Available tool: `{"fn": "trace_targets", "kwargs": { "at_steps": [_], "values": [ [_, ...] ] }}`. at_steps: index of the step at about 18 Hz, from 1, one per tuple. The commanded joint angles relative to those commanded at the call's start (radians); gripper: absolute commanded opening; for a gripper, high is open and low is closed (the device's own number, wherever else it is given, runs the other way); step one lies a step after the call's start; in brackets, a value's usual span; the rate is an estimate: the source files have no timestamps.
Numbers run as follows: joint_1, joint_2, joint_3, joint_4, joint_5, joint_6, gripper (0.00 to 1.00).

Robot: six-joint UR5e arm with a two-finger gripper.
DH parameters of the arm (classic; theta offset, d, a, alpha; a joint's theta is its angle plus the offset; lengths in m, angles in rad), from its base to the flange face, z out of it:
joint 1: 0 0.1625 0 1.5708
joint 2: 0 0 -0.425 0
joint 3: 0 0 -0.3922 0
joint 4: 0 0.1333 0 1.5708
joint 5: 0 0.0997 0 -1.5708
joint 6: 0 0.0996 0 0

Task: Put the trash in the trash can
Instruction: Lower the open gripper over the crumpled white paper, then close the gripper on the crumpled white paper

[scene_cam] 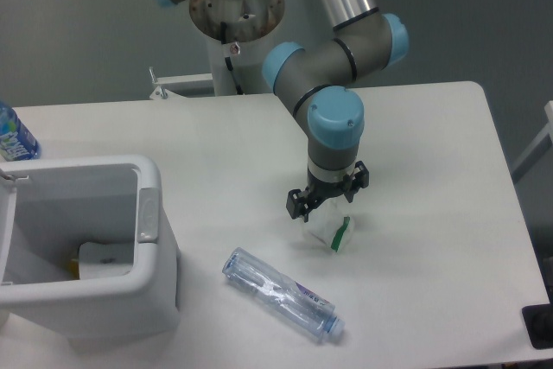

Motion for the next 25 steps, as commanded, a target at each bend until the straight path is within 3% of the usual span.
{"fn": "trace_targets", "kwargs": {
  "at_steps": [5,10,23,25],
  "values": [
    [-0.003,-0.018,-0.012,0.008,0.025,0.000,1.00],
    [-0.014,-0.038,-0.015,0.052,0.028,-0.003,1.00],
    [-0.015,-0.054,0.014,0.061,0.035,-0.026,1.00],
    [-0.015,-0.052,0.024,0.060,0.035,-0.052,0.86]
  ]
}}
